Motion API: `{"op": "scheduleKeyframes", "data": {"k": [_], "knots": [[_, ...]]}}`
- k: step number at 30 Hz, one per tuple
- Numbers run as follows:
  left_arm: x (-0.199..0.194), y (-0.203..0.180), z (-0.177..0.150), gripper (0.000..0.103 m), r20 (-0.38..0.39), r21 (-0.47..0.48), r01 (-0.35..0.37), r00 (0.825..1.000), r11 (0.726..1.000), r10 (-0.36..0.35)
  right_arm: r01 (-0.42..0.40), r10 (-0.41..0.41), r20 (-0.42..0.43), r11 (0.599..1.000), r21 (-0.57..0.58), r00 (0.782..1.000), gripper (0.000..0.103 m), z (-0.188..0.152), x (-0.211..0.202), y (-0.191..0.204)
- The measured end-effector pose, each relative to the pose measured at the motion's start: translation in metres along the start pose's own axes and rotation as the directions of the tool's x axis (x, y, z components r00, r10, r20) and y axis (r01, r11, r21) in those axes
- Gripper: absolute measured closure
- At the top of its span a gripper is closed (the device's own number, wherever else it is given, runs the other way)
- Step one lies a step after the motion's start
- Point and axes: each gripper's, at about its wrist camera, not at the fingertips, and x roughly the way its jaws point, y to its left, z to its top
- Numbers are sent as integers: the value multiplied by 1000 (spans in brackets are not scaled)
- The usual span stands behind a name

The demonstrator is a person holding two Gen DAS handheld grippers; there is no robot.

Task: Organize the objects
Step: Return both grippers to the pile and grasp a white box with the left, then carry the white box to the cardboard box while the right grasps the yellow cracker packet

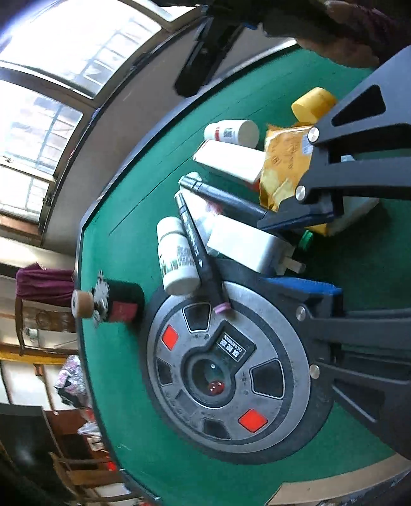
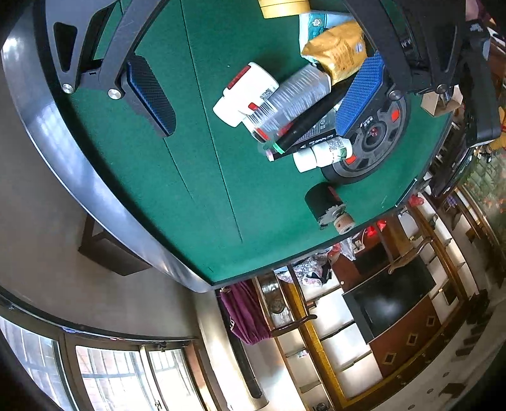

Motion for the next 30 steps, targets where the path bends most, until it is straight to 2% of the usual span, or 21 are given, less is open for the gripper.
{"op": "scheduleKeyframes", "data": {"k": [4, 7, 10, 11, 12, 14, 16, 21, 25, 30], "knots": [[8, -5, 3, 73, -2, 41, -14, 1000, 999, 14, -2, 2, -18, 1000, -1, 1000, 0, -2, 4, 1], [13, -8, 8, 58, 8, 43, -8, 1000, 999, 8, 5, -5, -19, 1000, -1, 1000, 0, -3, 5, 0], [21, -12, 13, 57, 0, 50, -10, 1000, 999, 10, 8, -8, -27, 1000, -2, 1000, 0, -3, 8, 1], [23, -16, 13, 60, -4, 64, -20, 1000, 998, 20, 10, -10, -30, 1000, -4, 1000, 0, -3, 9, 1], [22, -19, 12, 72, 6, 75, -24, 1000, 997, 23, 14, -14, -32, 1000, -7, 999, 0, -4, 10, 1], [19, -24, 12, 81, 10, 84, -45, 999, 995, 45, 15, -15, -34, 1000, -9, 999, 0, -4, 11, 1], [14, -24, 12, 82, 22, 79, -47, 999, 996, 45, 15, -15, -35, 1000, -9, 999, 0, -4, 11, 0], [-29, -11, 7, 82, 93, 20, -25, 995, 999, 23, 6, -6, -47, 1000, 1, 999, 0, -5, 14, -3], [-83, 0, -11, 81, 169, -21, -6, 986, 1000, 10, -31, 30, -50, 999, -11, 998, 0, -6, 14, 1], [-153, 19, -48, 81, 252, -72, 3, 968, 997, 15, -197, 185, -98, 972, -126, 978, 0, -14, 12, 33]]}}
